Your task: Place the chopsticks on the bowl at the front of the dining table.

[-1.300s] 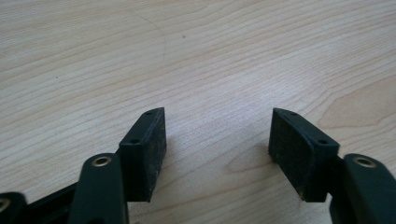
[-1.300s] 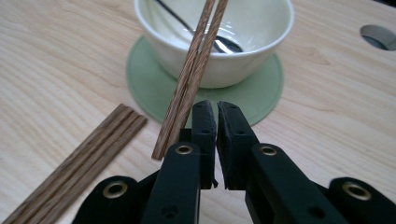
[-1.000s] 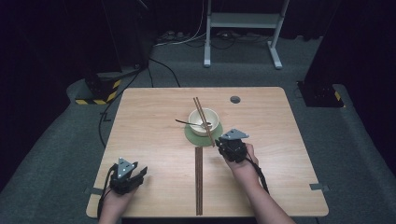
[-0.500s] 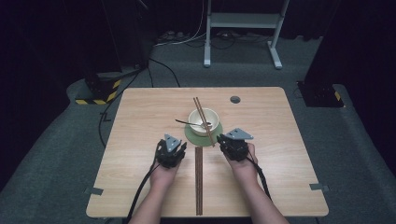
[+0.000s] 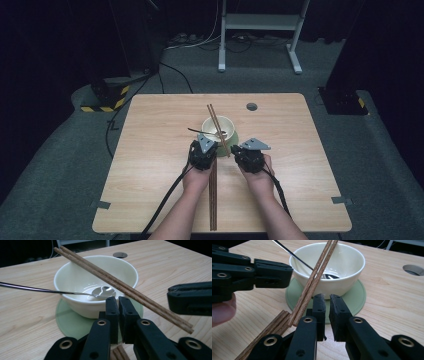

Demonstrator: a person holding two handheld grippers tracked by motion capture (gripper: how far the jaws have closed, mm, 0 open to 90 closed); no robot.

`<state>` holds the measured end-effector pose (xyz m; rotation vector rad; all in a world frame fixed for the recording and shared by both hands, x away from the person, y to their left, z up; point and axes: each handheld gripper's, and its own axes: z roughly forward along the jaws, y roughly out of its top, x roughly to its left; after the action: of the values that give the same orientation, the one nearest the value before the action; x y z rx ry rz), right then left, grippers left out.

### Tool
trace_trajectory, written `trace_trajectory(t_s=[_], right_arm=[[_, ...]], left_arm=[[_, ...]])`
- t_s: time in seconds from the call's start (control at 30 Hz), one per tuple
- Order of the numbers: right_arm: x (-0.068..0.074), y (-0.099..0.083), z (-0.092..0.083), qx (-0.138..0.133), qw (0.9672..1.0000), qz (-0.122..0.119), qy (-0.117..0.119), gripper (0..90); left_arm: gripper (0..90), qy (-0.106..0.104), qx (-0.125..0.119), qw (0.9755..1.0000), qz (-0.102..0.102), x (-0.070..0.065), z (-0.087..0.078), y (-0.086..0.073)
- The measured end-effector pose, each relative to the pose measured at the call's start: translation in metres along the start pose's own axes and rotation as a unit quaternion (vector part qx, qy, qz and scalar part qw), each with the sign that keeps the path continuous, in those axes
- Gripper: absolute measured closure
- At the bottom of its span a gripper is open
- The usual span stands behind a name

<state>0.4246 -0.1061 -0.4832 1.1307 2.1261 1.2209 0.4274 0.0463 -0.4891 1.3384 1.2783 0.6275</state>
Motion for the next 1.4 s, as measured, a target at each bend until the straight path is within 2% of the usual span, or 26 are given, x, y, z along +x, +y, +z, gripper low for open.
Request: trace_trajectory(t_s=[0.17, 0.27, 0.33, 0.5, 0.57, 0.63, 0.67, 0.73, 0.8, 0.93, 0.97, 1.0, 1.17, 1.4], right_arm=[[0.002, -0.001, 0.003, 0.008, 0.9999, -0.001, 0.007, 82.3], [0.004, -0.002, 0.003, 0.005, 1.0, -0.002, 0.008, 82.4], [0.004, -0.002, 0.003, 0.004, 0.9999, -0.003, 0.011, 82.4], [0.011, -0.001, 0.004, 0.005, 0.9998, -0.012, 0.017, 82.4], [0.013, -0.002, 0.004, 0.005, 0.9998, -0.011, 0.017, 82.3], [0.017, -0.001, 0.005, 0.005, 0.9996, -0.02, 0.021, 82.5], [0.019, -0.001, 0.005, 0.005, 0.9996, -0.013, 0.023, 82.4], [0.021, -0.001, 0.005, 0.005, 0.9994, -0.025, 0.023, 82.3], [0.023, -0.001, 0.005, 0.005, 0.9994, -0.023, 0.024, 82.2], [0.026, -0.001, 0.006, 0.003, 0.9994, -0.022, 0.028, 81.9], [0.026, -0.001, 0.006, 0.003, 0.9994, -0.022, 0.028, 81.9], [0.027, -0.001, 0.006, 0.003, 0.9993, -0.022, 0.029, 81.8], [0.028, -0.001, 0.007, 0.002, 0.9993, -0.024, 0.029, 81.5], [0.029, -0.001, 0.008, 0.001, 0.9992, -0.027, 0.031, 81.4]], left_arm=[[85.0, 0.0, 0.004, 1.0, 0.001, -0.002, 0.004, -0.002], [84.1, -0.005, 0.009, 0.9999, -0.009, -0.002, 0.006, -0.002], [84.1, -0.007, 0.013, 0.9999, -0.008, -0.001, 0.005, -0.001], [84.0, -0.005, 0.008, 0.9999, -0.011, -0.001, 0.004, 0.0], [84.0, -0.008, 0.004, 0.9999, -0.01, 0.0, 0.004, 0.0], [83.8, -0.009, 0.002, 0.9999, -0.007, 0.0, 0.003, 0.0], [83.8, -0.006, 0.007, 0.9999, -0.004, 0.0, 0.002, 0.0], [83.8, -0.008, 0.004, 0.9999, -0.005, 0.001, 0.002, 0.001], [83.6, -0.005, 0.003, 0.9999, -0.009, 0.002, 0.001, 0.001], [83.5, -0.005, 0.012, 0.9999, -0.001, 0.006, 0.0, 0.002], [83.5, -0.003, 0.01, 0.9999, -0.008, 0.005, 0.0, 0.002], [83.4, -0.005, 0.01, 0.9999, -0.002, 0.007, 0.0, 0.002], [83.0, -0.007, 0.007, 0.9999, -0.009, 0.008, 0.001, 0.003], [81.5, -0.006, 0.014, 0.9999, -0.006, 0.011, 0.002, 0.003]])
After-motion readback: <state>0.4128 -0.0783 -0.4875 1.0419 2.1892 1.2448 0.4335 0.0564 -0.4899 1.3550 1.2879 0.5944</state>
